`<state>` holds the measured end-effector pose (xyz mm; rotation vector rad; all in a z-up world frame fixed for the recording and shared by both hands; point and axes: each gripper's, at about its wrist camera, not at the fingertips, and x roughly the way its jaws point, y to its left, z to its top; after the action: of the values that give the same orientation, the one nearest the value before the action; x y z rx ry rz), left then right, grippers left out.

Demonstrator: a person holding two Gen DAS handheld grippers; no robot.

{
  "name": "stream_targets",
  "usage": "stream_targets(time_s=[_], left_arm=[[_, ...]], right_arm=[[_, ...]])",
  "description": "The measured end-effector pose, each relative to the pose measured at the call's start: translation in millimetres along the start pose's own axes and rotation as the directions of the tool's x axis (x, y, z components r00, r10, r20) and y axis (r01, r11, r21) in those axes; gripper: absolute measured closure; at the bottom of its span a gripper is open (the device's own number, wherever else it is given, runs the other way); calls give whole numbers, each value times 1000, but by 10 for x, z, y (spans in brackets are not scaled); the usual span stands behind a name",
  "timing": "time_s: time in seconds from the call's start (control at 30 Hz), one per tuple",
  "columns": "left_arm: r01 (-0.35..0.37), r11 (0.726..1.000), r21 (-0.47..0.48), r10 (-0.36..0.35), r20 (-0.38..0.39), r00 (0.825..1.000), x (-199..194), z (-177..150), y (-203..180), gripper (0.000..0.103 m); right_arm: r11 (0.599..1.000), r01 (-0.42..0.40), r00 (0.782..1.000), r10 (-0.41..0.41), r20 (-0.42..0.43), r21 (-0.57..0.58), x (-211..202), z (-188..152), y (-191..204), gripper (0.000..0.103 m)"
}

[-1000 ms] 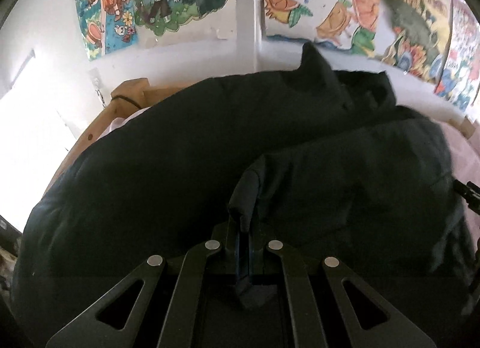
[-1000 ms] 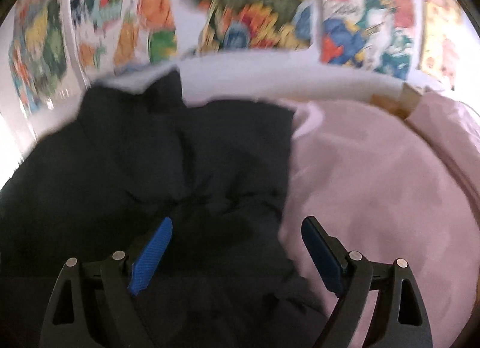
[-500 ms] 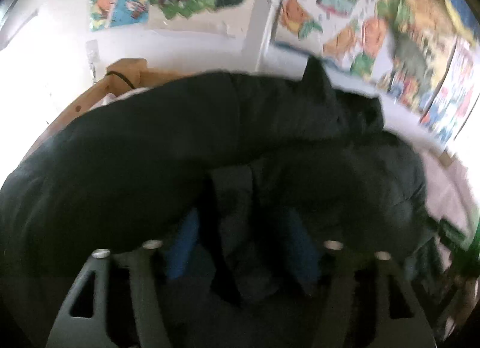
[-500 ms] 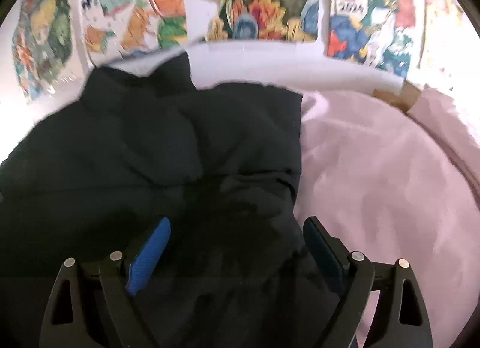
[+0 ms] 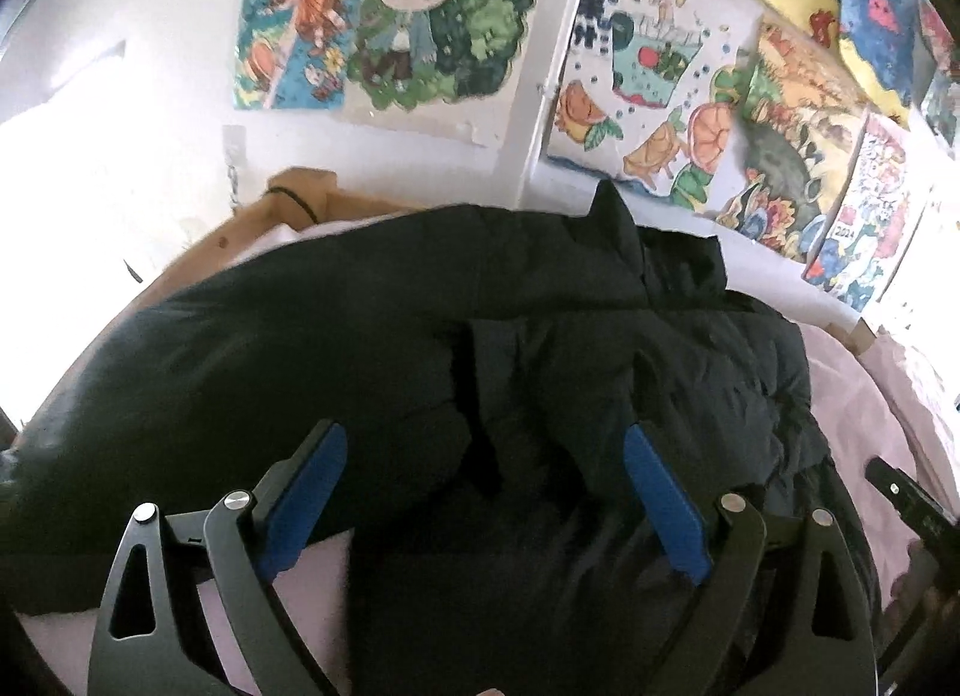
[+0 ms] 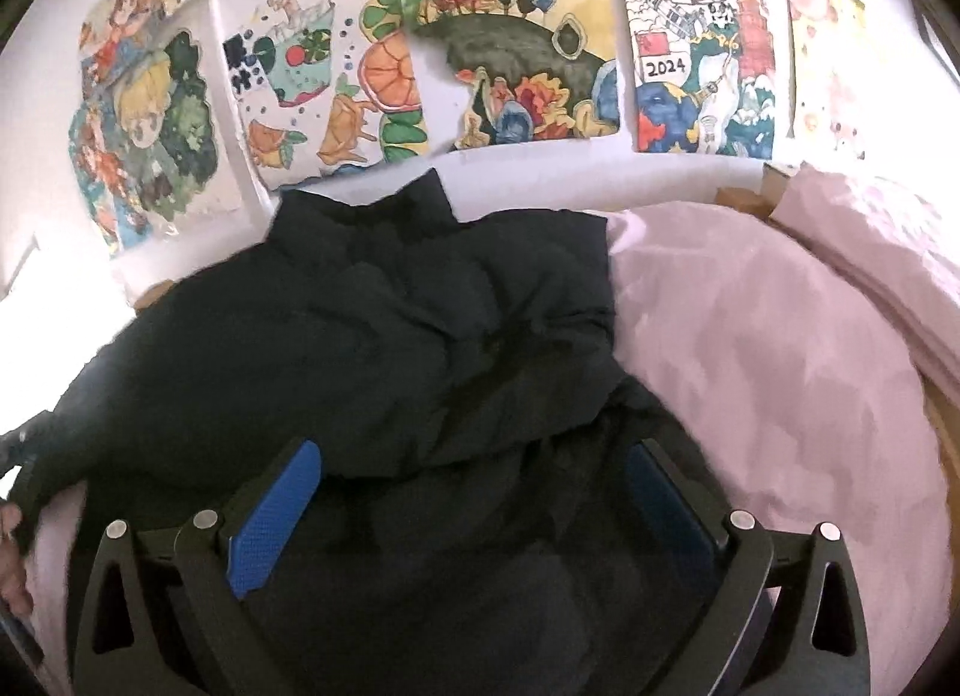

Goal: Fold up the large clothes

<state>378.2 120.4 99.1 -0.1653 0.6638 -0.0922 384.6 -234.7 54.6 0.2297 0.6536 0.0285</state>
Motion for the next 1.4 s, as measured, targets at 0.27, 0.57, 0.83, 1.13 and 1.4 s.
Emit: stream_targets(time_s=[0.27,0.57,0.83,1.13,1.4], left_arm=[[-69,993,-100,72,23,997,-549,-311,612,11],[-123,879,-460,143,9,990,-1017,-782,1977,11],[-61,773,-632,127,59,990,-1103,-1244,2364,11],[-105,657,-747,243,78,967,-1024,-1301,2412,20],[-121,622,-774,297,89,951,-1074,-1297,2531,93]], right_arm=[[983,-93,996,92,-12,-158,-115,-116,533,0],[909,-201,979,194,-56,-364,-76,-72,1403,0],[866,-114,993,112,-32,-486,756,73,2421,0],[916,-102,994,79,-73,-388,1378,-100,2224,0],[891,-95,995,90,-33,-444,1392,-84,2344,0]])
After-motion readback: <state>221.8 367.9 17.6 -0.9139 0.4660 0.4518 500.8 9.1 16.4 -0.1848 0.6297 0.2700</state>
